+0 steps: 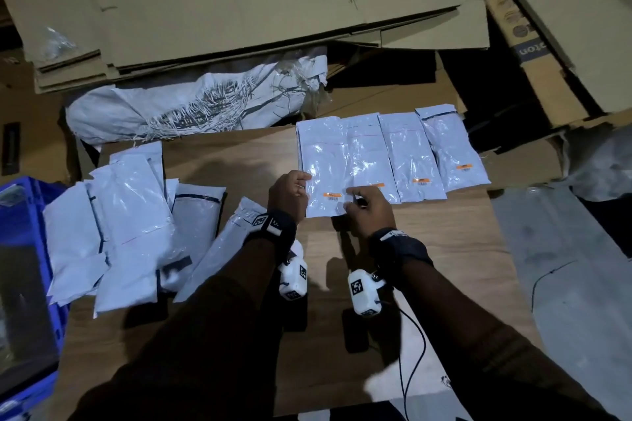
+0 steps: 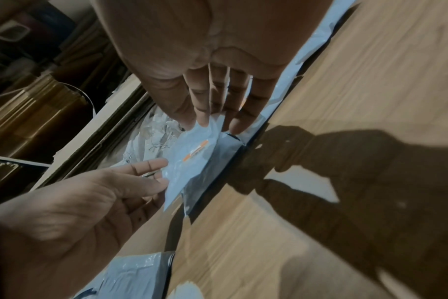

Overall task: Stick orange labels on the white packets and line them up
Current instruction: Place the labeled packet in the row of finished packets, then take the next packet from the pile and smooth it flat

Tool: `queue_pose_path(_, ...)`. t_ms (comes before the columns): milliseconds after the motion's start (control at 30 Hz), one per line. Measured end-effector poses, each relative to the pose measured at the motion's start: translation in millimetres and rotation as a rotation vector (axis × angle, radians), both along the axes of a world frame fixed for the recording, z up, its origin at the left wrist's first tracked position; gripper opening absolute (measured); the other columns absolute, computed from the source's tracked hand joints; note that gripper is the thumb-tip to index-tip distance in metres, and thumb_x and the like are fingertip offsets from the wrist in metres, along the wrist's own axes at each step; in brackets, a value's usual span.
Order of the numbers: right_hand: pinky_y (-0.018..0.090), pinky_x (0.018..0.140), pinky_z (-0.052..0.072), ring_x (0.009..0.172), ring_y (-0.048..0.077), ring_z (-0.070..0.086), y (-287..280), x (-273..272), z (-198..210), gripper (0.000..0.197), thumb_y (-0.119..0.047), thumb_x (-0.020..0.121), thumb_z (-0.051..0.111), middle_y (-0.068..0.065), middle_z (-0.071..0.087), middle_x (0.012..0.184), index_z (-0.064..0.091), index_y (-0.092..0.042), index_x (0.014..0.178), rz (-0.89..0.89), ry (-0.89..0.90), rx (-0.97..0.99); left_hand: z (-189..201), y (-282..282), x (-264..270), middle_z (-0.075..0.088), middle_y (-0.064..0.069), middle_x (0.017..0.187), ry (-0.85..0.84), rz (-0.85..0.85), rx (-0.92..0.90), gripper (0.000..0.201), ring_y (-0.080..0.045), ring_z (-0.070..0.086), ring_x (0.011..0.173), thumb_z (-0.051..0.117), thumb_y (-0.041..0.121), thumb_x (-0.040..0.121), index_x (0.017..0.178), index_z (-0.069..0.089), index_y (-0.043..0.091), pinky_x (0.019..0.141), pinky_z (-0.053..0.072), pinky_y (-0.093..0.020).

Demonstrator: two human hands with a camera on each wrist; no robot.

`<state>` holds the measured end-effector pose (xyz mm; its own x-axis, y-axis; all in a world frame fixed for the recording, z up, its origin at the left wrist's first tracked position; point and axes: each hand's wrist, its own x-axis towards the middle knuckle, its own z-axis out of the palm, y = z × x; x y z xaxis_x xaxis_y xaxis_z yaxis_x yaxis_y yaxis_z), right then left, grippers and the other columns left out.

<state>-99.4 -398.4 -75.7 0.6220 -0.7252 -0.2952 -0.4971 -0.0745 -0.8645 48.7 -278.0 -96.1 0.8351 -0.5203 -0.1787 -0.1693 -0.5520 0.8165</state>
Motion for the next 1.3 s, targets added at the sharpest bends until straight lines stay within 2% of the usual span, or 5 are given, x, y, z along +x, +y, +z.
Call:
queue_pose_path(400,0.035,0.094,0.051,0.104,0.028,0.061,-10.8,11.5,-9.8,0.025,-0.009,0.085,0.072,0.011,0.052,0.118,0.076,-0.015,0.109,0.088,0.047,-0.135,-6.6,8.3,8.5,0.062,-0.012,0.112,-0.147,-0.041,0.057,0.046,0.008,0.055,0.085,0.058,-0.011,0.072,0.107,0.072,0.017,0.073,0.035,0.002)
queue_pose_path(700,0.025,0.073,0.051,0.068,-0.002,0.058,80.4,10.4,-2.6,0.04,-0.003,0.086,0.065,-0.022,0.066,0.072,0.067,-0.041,0.074,0.419,0.015,0.035,20.9,126.2,19.3,0.069,-0.011,0.109,-0.266,-0.138,0.136,0.035,-0.026,0.063,0.1,0.06,0.015,0.078,0.11,0.073,0.008,0.085,0.044,-0.026)
queue_pose_path(900,0.029,0.089,0.052,0.095,0.021,0.069,147.9,25.4,-10.8,0.033,-0.02,0.091,0.074,0.006,0.074,0.1,0.069,-0.021,0.124,0.538,0.122,0.106,23.1,207.8,7.4,0.06,-0.027,0.122,-0.261,-0.143,0.296,0.049,-0.042,0.059,0.115,0.065,0.011,0.084,0.129,0.058,-0.006,0.096,0.048,-0.048)
queue_pose_path(1100,0.03,0.094,0.048,0.105,0.025,0.064,179.6,28.6,-8.0,0.052,-0.022,0.095,0.07,0.01,0.071,0.112,0.054,-0.018,0.144,0.516,0.205,0.084,21.4,221.8,4.0,0.06,-0.014,0.132,-0.094,-0.284,0.361,0.06,-0.034,0.055,0.122,0.07,0.013,0.085,0.141,0.049,0.012,0.099,0.044,-0.04)
queue_pose_path(1300,0.032,0.089,0.052,0.099,0.024,0.064,191.9,11.8,-0.2,0.067,-0.023,0.093,0.071,0.009,0.069,0.11,0.04,-0.025,0.154,0.312,0.152,0.089,30.2,222.1,-6.0,0.063,-0.004,0.095,-0.085,-0.326,0.158,0.063,-0.033,0.064,0.096,0.064,0.006,0.076,0.139,0.053,0.007,0.084,0.053,-0.043)
